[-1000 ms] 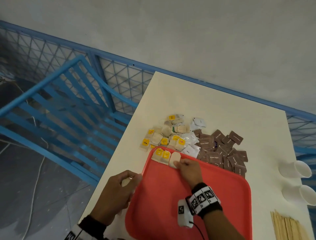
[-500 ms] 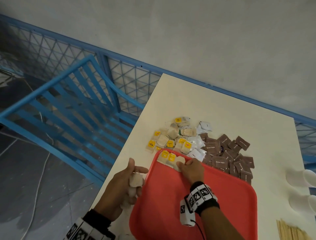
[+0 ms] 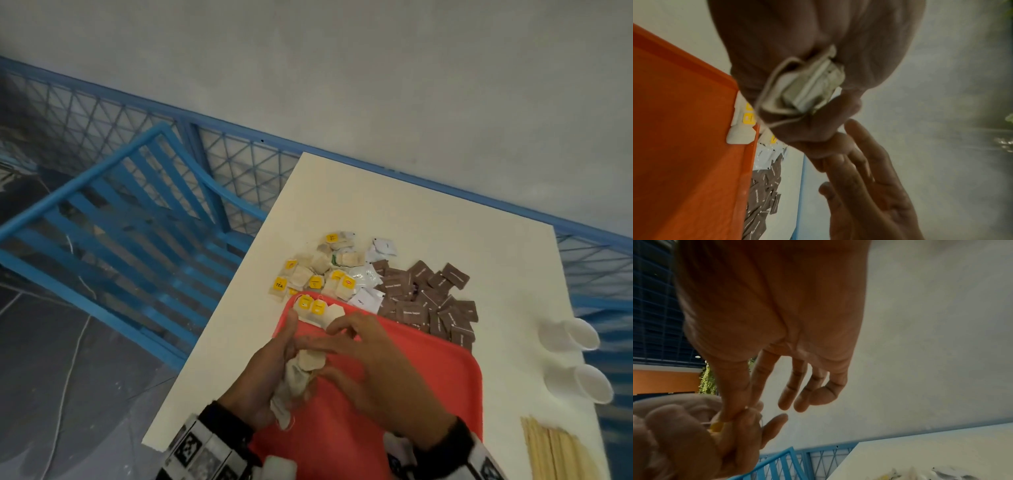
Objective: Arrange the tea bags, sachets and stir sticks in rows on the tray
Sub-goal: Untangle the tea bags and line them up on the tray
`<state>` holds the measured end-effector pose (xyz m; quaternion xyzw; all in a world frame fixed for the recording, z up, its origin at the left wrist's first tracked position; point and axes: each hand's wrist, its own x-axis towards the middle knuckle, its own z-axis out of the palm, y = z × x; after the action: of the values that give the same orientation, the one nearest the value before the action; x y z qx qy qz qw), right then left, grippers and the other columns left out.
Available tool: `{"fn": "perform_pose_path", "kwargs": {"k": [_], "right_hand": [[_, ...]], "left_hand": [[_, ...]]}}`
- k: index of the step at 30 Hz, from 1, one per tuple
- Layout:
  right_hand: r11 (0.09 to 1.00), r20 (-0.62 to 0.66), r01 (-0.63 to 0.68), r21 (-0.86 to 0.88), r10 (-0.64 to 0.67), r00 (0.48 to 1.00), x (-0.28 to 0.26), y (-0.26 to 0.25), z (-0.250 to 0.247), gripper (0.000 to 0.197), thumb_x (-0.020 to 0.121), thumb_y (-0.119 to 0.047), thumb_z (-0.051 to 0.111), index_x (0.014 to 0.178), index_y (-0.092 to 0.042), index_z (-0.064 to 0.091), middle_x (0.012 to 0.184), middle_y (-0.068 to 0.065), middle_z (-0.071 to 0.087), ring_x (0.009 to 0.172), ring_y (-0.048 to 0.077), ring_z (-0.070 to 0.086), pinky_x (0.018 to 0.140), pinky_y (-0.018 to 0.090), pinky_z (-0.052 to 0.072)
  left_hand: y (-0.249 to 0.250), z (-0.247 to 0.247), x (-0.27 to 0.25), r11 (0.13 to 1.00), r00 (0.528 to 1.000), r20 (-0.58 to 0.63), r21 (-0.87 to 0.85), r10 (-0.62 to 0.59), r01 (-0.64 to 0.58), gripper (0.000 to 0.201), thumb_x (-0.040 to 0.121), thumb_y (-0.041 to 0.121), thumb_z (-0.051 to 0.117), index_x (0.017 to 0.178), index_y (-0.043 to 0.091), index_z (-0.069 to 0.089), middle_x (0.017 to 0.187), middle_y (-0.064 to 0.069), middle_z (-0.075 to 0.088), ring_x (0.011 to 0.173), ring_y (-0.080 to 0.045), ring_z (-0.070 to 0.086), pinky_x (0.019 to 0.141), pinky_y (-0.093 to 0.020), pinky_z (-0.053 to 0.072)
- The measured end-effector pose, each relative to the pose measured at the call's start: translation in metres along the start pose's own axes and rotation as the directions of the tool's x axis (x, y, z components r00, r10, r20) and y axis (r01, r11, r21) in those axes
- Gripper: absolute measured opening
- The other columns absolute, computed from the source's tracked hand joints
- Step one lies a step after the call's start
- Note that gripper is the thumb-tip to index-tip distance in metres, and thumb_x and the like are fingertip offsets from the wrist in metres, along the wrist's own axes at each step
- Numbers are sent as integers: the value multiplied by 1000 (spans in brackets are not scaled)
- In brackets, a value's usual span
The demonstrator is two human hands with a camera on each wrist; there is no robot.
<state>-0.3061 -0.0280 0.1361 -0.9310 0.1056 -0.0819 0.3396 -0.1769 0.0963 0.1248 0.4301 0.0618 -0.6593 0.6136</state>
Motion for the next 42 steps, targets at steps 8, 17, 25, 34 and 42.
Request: {"fn": "perform_pose_path", "kwargs": {"k": [8, 17, 25, 34, 42], "right_hand": [[822, -170, -179, 540, 315, 934, -18, 5, -42, 8, 84, -22, 74, 86, -29, 78, 82, -5, 74, 73, 24, 63, 64, 38, 48], [758, -254, -129, 639, 366, 895, -23, 2, -52, 10, 79, -24, 74, 87, -17, 78, 85, 1, 75, 81, 27, 68, 72, 47, 51], [703, -193, -182, 688, 419, 887, -30, -6, -21, 14, 77, -25, 77, 92, -25, 77, 87, 0, 74, 80, 21, 67, 67, 31, 49], [559, -67, -399, 727, 636, 769, -2, 26, 57, 10, 84, -8, 75, 76, -13, 74, 61, -8, 65, 56, 2, 52, 56, 17, 41], [423, 36, -638, 643, 816, 577, 67, 76, 156, 34, 84, -13, 71, 51, -17, 61, 48, -5, 53, 57, 13, 46, 55, 25, 38]], "left_hand": [[-26, 16, 2, 960, 994, 26, 257, 110, -113, 60, 87, 63, 45, 89, 8, 69, 59, -10, 56, 32, -13, 40, 34, -14, 22], [-15, 39, -13, 430, 635, 155, 614, 757, -662, 37, 76, 49, 71, 107, 29, 72, 69, 18, 61, 55, 5, 52, 53, -10, 41], [-20, 26, -17, 454, 699, 146, 664, 700, -594, 21, 83, 44, 76, 78, 24, 74, 56, 4, 56, 50, -4, 45, 50, -22, 38], [-20, -36, -24, 523, 763, -113, 790, 636, -320, 17, 79, 46, 74, 94, 38, 72, 78, 12, 71, 62, -5, 61, 62, -25, 50], [0, -84, -44, 674, 804, -277, 713, 525, -194, 8, 93, 27, 66, 87, 29, 72, 51, 3, 54, 45, -9, 44, 42, -24, 37]]}}
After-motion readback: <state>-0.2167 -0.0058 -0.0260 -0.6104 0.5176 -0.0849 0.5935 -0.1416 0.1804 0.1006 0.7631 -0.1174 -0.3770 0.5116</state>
